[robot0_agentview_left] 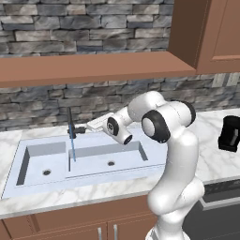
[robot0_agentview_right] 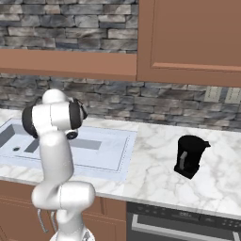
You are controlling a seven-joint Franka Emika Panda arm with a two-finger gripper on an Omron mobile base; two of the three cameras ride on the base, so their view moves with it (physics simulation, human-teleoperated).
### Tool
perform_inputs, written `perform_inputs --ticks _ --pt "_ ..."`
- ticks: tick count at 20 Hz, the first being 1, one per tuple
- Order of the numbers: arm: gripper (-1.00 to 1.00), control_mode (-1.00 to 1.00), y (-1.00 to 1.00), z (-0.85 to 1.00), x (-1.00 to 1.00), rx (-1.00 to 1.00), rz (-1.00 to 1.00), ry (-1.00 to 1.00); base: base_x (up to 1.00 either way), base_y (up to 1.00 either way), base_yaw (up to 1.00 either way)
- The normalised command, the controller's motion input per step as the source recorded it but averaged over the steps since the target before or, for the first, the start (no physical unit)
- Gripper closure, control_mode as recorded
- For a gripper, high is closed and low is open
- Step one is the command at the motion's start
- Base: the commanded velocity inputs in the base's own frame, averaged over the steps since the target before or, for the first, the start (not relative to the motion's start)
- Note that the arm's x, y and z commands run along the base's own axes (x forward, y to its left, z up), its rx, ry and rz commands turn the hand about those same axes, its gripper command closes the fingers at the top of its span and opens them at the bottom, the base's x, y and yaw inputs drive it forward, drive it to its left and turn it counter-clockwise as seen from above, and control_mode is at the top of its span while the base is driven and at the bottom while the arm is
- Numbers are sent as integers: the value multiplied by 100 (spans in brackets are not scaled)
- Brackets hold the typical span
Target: Turn on the sink faucet and place the jug under the water for a few seconds to fill it up.
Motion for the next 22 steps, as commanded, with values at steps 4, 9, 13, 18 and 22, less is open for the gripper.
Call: perform_inputs --ticks 4,9,13,18,22 --pt "-100 -100 -35 31 -26 0 0 -6 0 0 0" --pt "-100 -100 -45 36 -55 0 -2 -2 0 0 0" --pt "-100 -100 -42 59 -96 0 -9 0 0 0 0" --pt "-100 -100 -49 93 -89 0 -12 0 0 0 0" --pt "-100 -100 -60 100 -65 0 -12 0 0 0 0"
